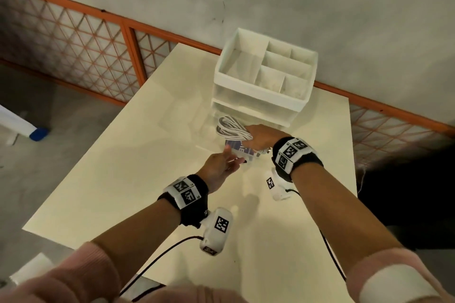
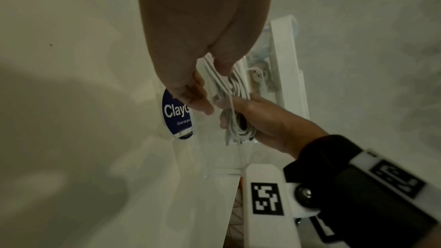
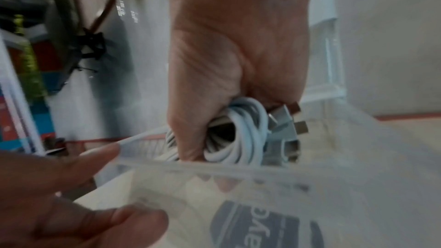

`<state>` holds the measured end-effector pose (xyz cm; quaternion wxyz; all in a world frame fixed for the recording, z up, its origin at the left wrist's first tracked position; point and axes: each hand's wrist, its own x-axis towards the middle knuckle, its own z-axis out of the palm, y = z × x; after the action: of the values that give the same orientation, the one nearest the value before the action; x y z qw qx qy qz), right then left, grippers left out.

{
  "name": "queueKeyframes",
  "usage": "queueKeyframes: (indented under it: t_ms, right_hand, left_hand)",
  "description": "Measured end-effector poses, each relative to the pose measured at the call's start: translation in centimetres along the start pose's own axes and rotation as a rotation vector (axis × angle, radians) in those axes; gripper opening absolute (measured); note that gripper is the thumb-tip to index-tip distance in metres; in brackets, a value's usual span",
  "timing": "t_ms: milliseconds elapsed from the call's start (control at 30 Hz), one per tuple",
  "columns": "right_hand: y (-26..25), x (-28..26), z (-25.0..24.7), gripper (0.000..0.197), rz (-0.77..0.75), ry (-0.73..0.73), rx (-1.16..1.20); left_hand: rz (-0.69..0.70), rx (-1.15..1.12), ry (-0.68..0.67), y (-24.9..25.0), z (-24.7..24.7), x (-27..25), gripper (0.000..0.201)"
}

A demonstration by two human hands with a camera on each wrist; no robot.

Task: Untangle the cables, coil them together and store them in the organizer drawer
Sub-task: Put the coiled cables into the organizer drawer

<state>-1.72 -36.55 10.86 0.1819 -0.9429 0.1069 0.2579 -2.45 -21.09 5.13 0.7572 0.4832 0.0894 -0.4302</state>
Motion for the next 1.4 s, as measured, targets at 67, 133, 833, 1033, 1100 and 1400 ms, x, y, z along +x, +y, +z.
queueKeyframes:
  t_ms: [67,133,833,1033,1100,1400]
  right_hand:
    - [0.6,0.6,0.8,0.029,0.06,-0.031,0.135]
    - [1.3,0.8,1.5,0.017,0.131,-0.001,0.296]
    - [0.4,2.5,5.0,0.088,0.443,0.412,0.001]
    - [0.2,2.4,4.5,0.112,0.494,0.343,-0.001]
    - [0.3,2.1,4.2,0.123,0.503,0.291,0.059]
    - [-0.2,-3.2,2.5,0.116,0.371,0.288,0.362]
  left_hand:
    - [-0.002,0.0,0.004,0.1,0.1,-0.1,0.035]
    - [-0.011,-0.006,0.006,0.0,0.1,0.0,0.035]
    - [0.001,0.001,0.03,0.1,0.0,0.4,0.034]
    - [-0.02,-0.045,-0.021,0.4,0.0,0.4,0.036]
    - [-0.015,-0.054,-0.029,0.4,0.1,0.5,0.042]
    - [0.007,-0.069,-0.017,0.5,1.6,1.6,0.043]
